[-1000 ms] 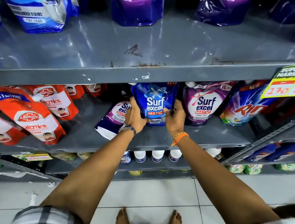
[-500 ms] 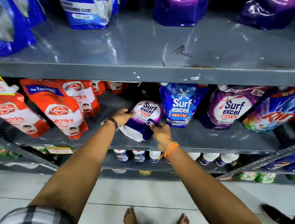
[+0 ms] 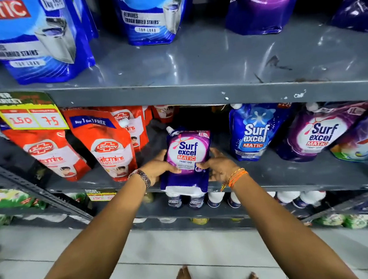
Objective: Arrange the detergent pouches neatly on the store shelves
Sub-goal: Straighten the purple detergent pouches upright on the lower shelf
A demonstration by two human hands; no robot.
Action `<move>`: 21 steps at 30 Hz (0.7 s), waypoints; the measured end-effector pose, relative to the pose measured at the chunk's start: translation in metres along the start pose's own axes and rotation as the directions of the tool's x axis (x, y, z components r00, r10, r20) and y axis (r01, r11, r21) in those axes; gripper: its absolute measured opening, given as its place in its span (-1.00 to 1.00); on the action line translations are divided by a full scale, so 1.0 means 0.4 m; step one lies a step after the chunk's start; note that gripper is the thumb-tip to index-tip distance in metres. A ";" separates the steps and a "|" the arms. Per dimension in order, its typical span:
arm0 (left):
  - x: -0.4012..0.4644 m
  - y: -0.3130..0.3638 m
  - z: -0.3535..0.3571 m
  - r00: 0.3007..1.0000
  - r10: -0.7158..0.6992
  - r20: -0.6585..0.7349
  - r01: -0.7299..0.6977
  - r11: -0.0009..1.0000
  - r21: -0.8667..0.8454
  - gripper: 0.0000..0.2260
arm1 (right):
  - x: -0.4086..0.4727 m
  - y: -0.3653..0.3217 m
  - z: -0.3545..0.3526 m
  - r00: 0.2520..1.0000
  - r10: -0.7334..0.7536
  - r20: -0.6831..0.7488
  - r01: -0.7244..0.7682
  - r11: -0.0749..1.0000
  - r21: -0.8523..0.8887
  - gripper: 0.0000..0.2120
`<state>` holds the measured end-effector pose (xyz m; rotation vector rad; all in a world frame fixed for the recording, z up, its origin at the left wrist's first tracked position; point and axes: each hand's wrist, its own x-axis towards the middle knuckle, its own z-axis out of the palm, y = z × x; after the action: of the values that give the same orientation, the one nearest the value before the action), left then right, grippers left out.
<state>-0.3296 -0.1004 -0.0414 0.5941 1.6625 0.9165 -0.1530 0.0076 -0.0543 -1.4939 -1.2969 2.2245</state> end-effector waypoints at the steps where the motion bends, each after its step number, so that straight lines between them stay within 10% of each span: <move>1: 0.005 -0.008 -0.007 1.000 0.025 -0.003 -0.025 1.000 -0.002 -0.17 | -0.005 -0.006 0.009 1.000 -0.024 0.009 0.024 1.000 -0.019 -0.38; 12: -0.016 0.064 -0.035 0.914 0.348 -0.208 -0.334 0.937 0.103 -0.03 | -0.007 -0.102 0.072 0.821 -0.568 -0.057 0.557 0.818 -0.142 -0.18; 21: 0.053 0.078 -0.028 0.834 0.397 -0.383 -0.380 0.917 0.124 0.04 | 0.049 -0.123 0.121 0.669 -0.728 -0.148 0.659 0.674 -0.335 -0.35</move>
<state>-0.3484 -0.0692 -0.0268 0.8374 1.9689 1.3752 -0.2174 0.0212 -0.0258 -1.0271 -1.7268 1.3411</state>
